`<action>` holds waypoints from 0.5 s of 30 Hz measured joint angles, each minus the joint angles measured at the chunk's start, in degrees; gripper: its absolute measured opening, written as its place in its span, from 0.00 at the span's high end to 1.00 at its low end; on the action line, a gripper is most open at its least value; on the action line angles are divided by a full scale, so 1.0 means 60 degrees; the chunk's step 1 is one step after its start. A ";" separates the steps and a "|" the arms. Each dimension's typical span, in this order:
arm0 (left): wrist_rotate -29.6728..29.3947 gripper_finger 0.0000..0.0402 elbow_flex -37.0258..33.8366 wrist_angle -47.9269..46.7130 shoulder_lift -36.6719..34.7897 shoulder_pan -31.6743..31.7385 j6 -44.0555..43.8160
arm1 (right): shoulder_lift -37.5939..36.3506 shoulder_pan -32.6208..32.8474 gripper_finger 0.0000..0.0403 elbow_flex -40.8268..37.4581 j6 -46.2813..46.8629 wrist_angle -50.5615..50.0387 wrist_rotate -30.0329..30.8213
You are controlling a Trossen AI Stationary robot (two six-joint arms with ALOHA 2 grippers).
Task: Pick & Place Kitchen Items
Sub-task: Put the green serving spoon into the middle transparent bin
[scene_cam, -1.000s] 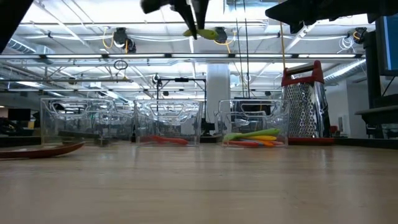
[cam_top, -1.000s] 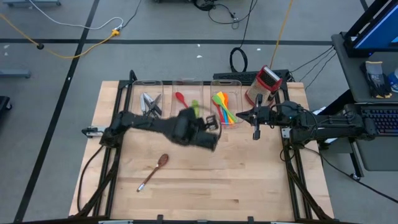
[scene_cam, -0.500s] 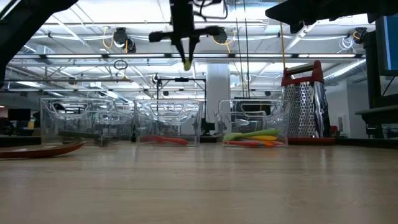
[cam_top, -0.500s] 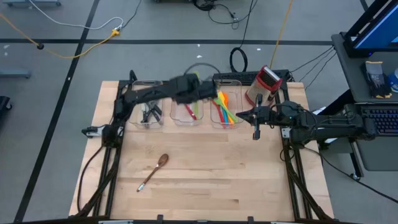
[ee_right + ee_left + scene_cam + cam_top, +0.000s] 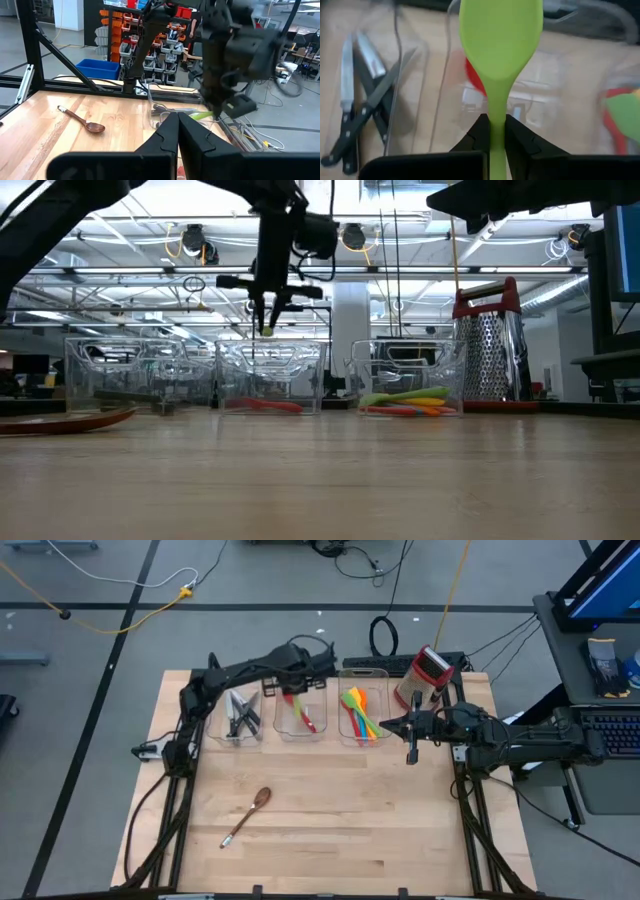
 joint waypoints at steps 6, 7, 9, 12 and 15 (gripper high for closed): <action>0.0180 0.96 -0.1183 0.1233 -0.0004 -0.0004 -0.0662 | 0.0000 0.0002 1.00 0.0000 0.0000 -0.0001 0.0000; 0.0192 0.96 -0.1317 0.1468 -0.0006 -0.0004 -0.0714 | 0.0000 -0.0001 1.00 0.0000 0.0000 -0.0001 0.0000; 0.0211 0.95 -0.1523 0.1788 -0.0007 -0.0004 -0.0805 | 0.0000 0.0001 1.00 0.0000 0.0000 -0.0001 0.0000; 0.0338 0.95 -0.1836 0.2018 -0.0014 -0.0004 -0.0956 | 0.0000 0.0003 1.00 0.0000 0.0191 -0.0004 -0.0003; 0.0418 0.96 -0.2060 0.2121 -0.0015 -0.0004 -0.1114 | 0.0000 0.0000 1.00 0.0000 0.0280 -0.0011 0.0000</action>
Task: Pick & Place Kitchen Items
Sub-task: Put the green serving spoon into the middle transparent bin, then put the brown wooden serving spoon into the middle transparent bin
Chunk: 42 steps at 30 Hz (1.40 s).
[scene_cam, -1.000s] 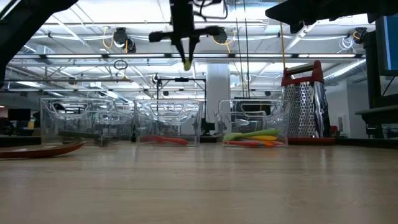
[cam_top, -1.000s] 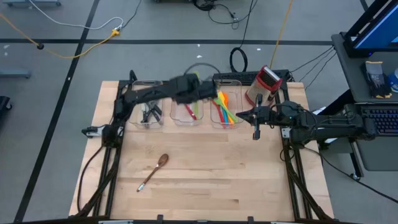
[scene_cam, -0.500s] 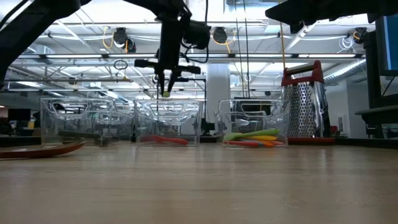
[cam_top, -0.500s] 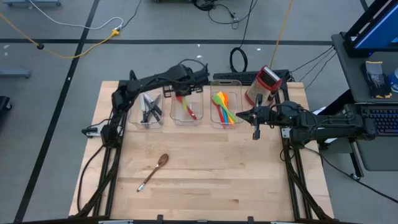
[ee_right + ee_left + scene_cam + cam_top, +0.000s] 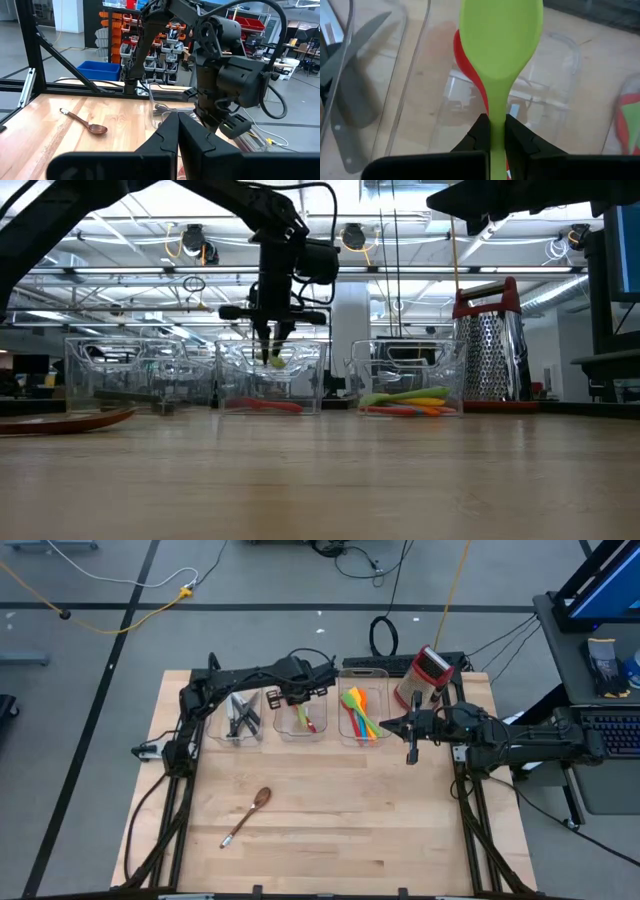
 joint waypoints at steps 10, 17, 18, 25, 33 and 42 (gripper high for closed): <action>0.0099 0.96 -0.0790 0.1161 0.0015 -0.0036 -0.0113 | 0.0004 -0.0001 1.00 0.0000 -0.0022 -0.0059 -0.0001; 0.0265 0.93 -0.1267 0.1680 -0.0004 -0.0025 -0.0177 | 0.0004 -0.0001 1.00 0.0000 -0.0029 -0.0059 -0.0004; 0.0362 0.93 -0.1347 0.1845 -0.0004 -0.0025 -0.0178 | 0.0004 0.0001 1.00 0.0000 -0.0029 -0.0059 -0.0002; 0.0437 0.91 -0.1538 0.2173 0.0000 -0.0025 -0.0079 | 0.0004 0.0000 1.00 0.0000 -0.0029 -0.0059 -0.0004; 0.0426 0.86 -0.1538 0.2195 0.0000 -0.0018 0.0045 | 0.0004 0.0002 1.00 0.0000 -0.0029 -0.0063 -0.0004; 0.0423 0.75 -0.1538 0.2191 0.0001 -0.0018 -0.0190 | 0.0004 0.0001 1.00 0.0000 -0.0029 -0.0063 -0.0007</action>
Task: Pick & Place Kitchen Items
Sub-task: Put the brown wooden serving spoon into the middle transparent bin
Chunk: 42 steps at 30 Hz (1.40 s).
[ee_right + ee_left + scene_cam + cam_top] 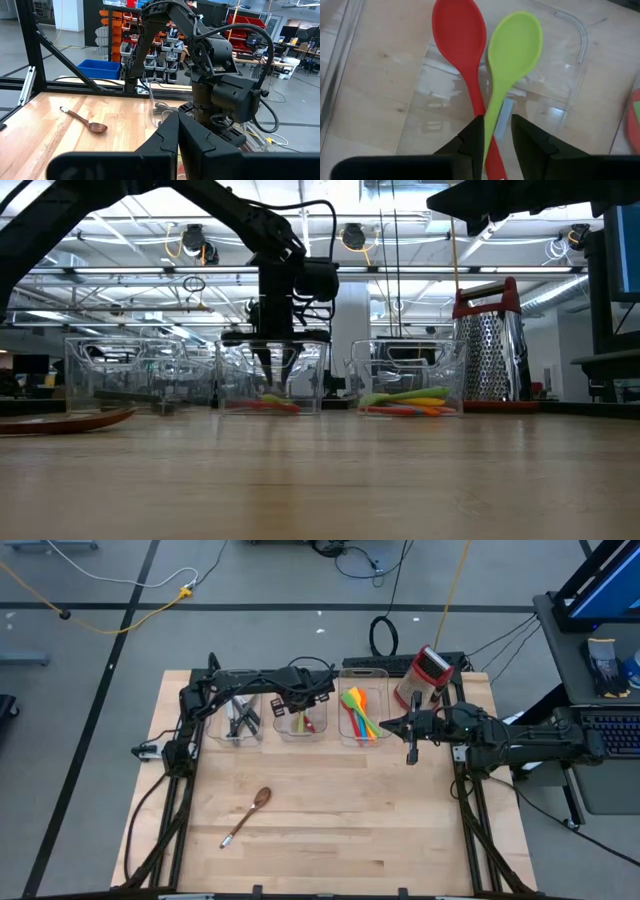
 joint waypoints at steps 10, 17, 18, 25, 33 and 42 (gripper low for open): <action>0.0032 0.68 0.0004 0.0000 -0.0001 0.0000 0.0005 | 0.0000 0.0000 1.00 0.0000 0.0000 -0.0002 -0.0034; 0.0080 0.69 0.0011 0.0179 -0.0320 -0.0030 0.0396 | 0.0000 -0.0001 1.00 0.0000 0.0000 -0.0027 -0.0036; 0.0066 0.70 0.0011 0.0219 -0.0456 -0.0033 0.0484 | 0.0000 0.0001 1.00 0.0000 0.0000 -0.0060 -0.0037; -0.0568 0.70 0.0020 0.0779 -0.1674 -0.0098 0.1300 | 0.0000 0.0001 1.00 0.0000 0.0000 -0.0153 -0.0040; -0.0904 0.70 0.0022 0.1194 -0.3226 -0.0781 0.2588 | 0.0000 0.0001 1.00 0.0004 0.0000 -0.0150 -0.0040; -0.1162 0.70 0.0022 0.1100 -0.4231 -0.2471 0.2708 | 0.0000 0.0001 1.00 0.0004 -0.0004 -0.0218 -0.0040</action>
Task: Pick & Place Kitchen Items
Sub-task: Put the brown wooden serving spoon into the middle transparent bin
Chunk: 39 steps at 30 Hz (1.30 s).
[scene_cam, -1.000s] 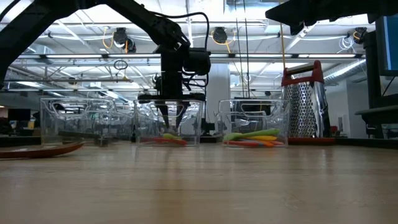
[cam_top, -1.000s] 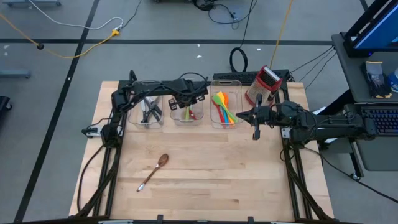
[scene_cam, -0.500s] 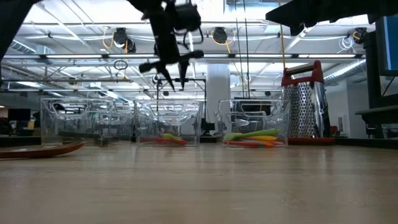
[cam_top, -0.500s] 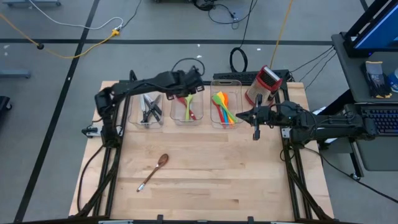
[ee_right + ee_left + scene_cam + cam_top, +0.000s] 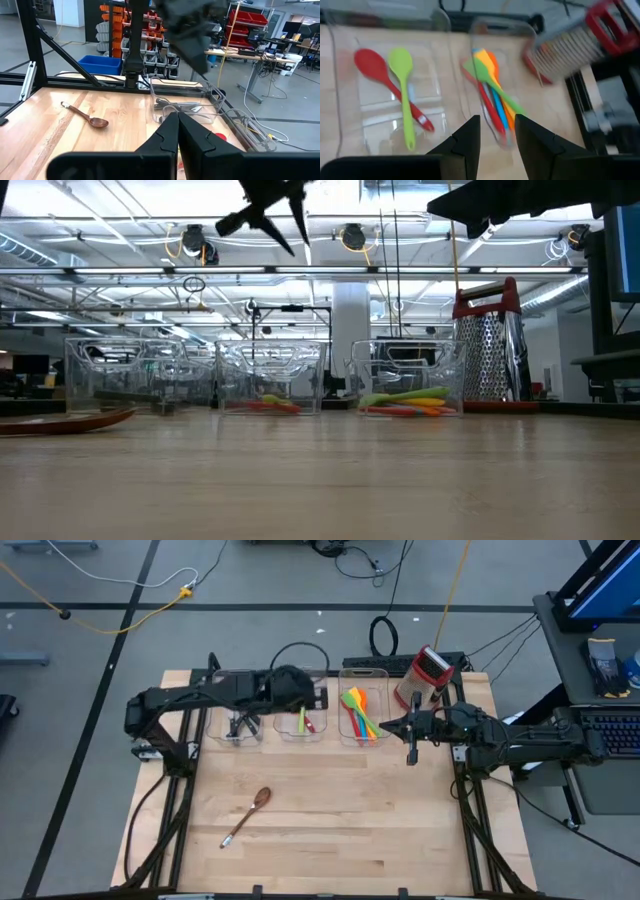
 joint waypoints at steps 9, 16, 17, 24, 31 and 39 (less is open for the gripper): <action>0.2086 0.70 0.0000 -0.0040 -0.0029 -0.1770 0.0228 | 0.0000 0.0000 1.00 0.0000 0.0000 -0.0018 -0.0003; 0.3503 0.70 -0.0004 -0.0224 0.0022 -0.2918 0.0007 | 0.0000 0.0000 1.00 0.0000 0.0000 -0.0019 -0.0003; 0.3647 0.70 -0.0004 -0.0342 0.0022 -0.3061 0.0000 | 0.0000 0.0000 1.00 0.0000 0.0000 -0.0019 -0.0003; 0.3931 0.70 -0.0007 -0.1599 0.0022 -0.4002 -0.0202 | 0.0000 0.0000 1.00 0.0000 0.0000 -0.0019 -0.0004; 0.3916 0.70 -0.0007 -0.3245 0.0022 -0.4611 -0.0732 | 0.0000 0.0000 1.00 0.0000 0.0000 -0.0019 -0.0003; 0.3637 0.70 -0.0007 -0.5200 0.0022 -0.5067 -0.2134 | 0.0000 0.0000 1.00 0.0000 0.0000 -0.0015 -0.0006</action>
